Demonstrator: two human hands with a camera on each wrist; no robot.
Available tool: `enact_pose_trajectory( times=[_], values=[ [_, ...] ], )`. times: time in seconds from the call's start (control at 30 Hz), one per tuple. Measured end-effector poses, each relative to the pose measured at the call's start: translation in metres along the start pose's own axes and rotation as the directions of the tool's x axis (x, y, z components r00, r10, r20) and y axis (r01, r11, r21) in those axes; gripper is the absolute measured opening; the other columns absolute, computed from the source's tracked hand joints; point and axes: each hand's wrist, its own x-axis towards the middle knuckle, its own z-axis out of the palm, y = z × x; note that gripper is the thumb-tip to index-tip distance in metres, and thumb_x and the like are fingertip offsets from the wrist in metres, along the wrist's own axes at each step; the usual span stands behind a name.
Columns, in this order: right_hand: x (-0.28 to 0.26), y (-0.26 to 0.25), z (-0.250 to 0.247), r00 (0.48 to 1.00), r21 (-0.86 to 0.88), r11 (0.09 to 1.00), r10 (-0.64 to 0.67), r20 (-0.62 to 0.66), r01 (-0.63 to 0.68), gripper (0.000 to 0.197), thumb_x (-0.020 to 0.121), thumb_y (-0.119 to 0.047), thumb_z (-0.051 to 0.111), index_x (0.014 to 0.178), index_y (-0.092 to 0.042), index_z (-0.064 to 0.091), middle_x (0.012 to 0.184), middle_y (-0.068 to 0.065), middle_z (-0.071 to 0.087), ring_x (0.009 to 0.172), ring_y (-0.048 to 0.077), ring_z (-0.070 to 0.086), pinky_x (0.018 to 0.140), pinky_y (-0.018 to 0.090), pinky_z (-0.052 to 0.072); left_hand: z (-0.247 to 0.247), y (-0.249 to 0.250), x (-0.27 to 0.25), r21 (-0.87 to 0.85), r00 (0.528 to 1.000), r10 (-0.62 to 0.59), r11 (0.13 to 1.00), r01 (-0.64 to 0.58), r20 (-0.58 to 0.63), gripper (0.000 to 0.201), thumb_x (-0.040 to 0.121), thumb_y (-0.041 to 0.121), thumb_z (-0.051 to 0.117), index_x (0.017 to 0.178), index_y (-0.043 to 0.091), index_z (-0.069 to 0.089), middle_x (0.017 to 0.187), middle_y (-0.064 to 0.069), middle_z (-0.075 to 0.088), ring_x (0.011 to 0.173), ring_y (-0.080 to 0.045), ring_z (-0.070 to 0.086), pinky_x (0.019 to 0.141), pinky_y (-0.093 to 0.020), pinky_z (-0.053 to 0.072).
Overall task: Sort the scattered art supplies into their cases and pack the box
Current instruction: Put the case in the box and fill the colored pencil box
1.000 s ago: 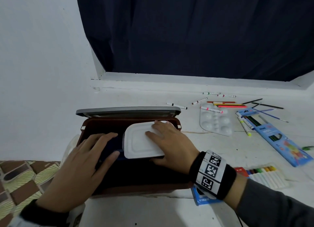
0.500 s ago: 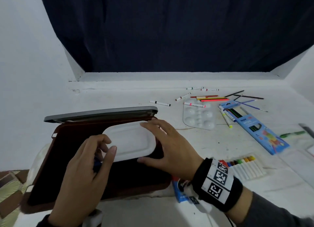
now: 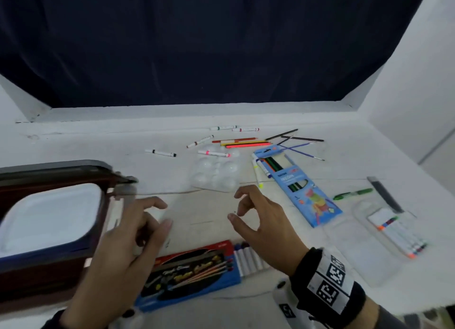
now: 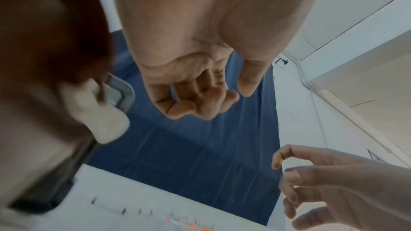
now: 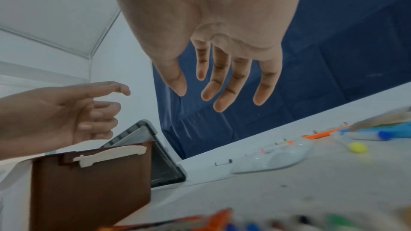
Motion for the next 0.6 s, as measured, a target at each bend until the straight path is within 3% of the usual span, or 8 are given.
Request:
enact_pose_trajectory(
  times=[0.1,0.2,0.27,0.37,0.47,0.6],
  values=[
    [-0.013,0.043,-0.036,0.994,-0.028,0.998,0.057,0.090,-0.055,0.029,0.091,-0.037,0.064,0.111,-0.040,0.042,0.084,-0.009,0.057,0.084,0.009,0.060,0.072,0.034,0.053,0.056,0.003,0.010,0.071,0.966,-0.135,0.990,0.122,0.221,0.030,0.090,0.051,0.049,0.119,0.051,0.044,0.080,0.008,0.062,0.065,-0.013,0.059,0.062,-0.023,0.048],
    [-0.022,0.072,-0.064,0.964,-0.058,0.992,0.122,0.235,-0.111,0.031,0.092,-0.042,0.062,0.113,-0.041,0.040,0.091,-0.009,0.057,0.083,0.006,0.062,0.073,0.031,0.055,0.096,-0.001,0.013,0.260,0.864,-0.224,0.959,0.112,0.451,0.040,0.095,0.055,0.047,0.130,0.062,0.028,0.101,0.022,0.062,0.090,-0.001,0.062,0.083,-0.023,0.050],
    [-0.024,0.085,-0.080,0.939,-0.092,0.989,0.138,0.315,-0.114,0.032,0.092,-0.046,0.060,0.115,-0.042,0.038,0.095,-0.010,0.056,0.084,0.006,0.062,0.074,0.031,0.056,0.111,-0.003,0.014,0.403,0.845,-0.231,0.915,0.021,0.482,0.048,0.097,0.058,0.045,0.139,0.060,0.022,0.120,0.030,0.050,0.109,0.005,0.050,0.096,-0.018,0.041],
    [-0.025,0.101,-0.096,0.912,-0.143,0.985,0.141,0.385,-0.092,0.033,0.093,-0.046,0.058,0.118,-0.040,0.039,0.098,-0.011,0.055,0.085,0.006,0.062,0.077,0.032,0.056,0.116,-0.009,0.015,0.483,0.818,-0.225,0.873,-0.072,0.529,0.061,0.094,0.061,0.049,0.148,0.052,0.022,0.137,0.032,0.033,0.121,0.003,0.039,0.103,-0.018,0.035],
    [-0.026,0.109,-0.099,0.880,-0.157,0.985,0.135,0.455,-0.070,0.035,0.093,-0.045,0.058,0.121,-0.038,0.039,0.102,-0.011,0.055,0.087,0.006,0.060,0.080,0.033,0.056,0.116,-0.012,0.016,0.498,0.784,-0.241,0.862,-0.098,0.572,0.069,0.086,0.065,0.058,0.144,0.058,0.023,0.133,0.036,0.026,0.121,0.003,0.038,0.101,-0.022,0.040],
    [-0.022,0.113,-0.095,0.854,-0.166,0.985,0.128,0.505,-0.050,0.038,0.092,-0.046,0.059,0.122,-0.039,0.037,0.108,-0.009,0.055,0.090,0.008,0.059,0.083,0.036,0.055,0.123,-0.008,0.020,0.506,0.786,-0.241,0.856,-0.103,0.569,0.077,0.082,0.060,0.068,0.144,0.058,0.024,0.129,0.037,0.024,0.117,0.004,0.036,0.098,-0.019,0.040]
  ],
)
